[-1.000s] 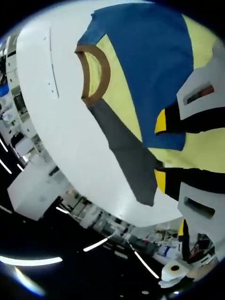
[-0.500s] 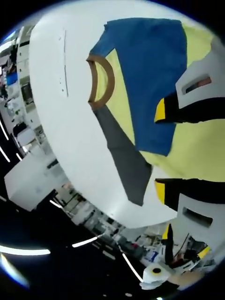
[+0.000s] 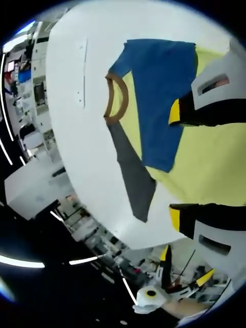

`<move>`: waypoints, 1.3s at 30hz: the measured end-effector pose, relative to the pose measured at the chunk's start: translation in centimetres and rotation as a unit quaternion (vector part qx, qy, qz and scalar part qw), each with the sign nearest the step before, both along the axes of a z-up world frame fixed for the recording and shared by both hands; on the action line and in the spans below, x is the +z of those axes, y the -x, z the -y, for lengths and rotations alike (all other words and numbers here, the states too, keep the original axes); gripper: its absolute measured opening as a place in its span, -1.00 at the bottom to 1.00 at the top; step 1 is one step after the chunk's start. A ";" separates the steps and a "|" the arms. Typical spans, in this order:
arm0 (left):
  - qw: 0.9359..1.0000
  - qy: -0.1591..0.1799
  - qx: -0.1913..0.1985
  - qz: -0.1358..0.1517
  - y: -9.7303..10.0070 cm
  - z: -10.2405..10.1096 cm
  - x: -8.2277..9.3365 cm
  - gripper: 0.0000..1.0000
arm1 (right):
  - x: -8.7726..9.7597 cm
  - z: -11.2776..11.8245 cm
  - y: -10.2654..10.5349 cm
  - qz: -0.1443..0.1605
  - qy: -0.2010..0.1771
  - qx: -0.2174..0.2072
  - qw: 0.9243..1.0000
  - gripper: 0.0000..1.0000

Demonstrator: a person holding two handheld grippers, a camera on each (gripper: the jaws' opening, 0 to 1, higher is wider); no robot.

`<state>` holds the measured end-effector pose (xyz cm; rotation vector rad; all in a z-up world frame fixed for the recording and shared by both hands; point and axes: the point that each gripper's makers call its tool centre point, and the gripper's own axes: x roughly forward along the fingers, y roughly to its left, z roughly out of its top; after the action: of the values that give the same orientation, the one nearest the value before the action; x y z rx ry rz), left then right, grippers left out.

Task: Fold the garment on the visible template until the final outline fits inside the template.

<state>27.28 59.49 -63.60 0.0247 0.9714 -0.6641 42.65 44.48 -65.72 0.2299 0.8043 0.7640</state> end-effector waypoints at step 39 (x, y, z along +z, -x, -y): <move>1.000 -0.010 0.000 0.009 1.9 1.4 1.5 0.89 | 3.6 9.9 6.1 0.036 0.011 -0.020 0.999 0.69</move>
<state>25.37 58.05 -62.10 0.0478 0.9606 -0.6542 36.59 34.57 -62.14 0.1965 0.7373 0.7221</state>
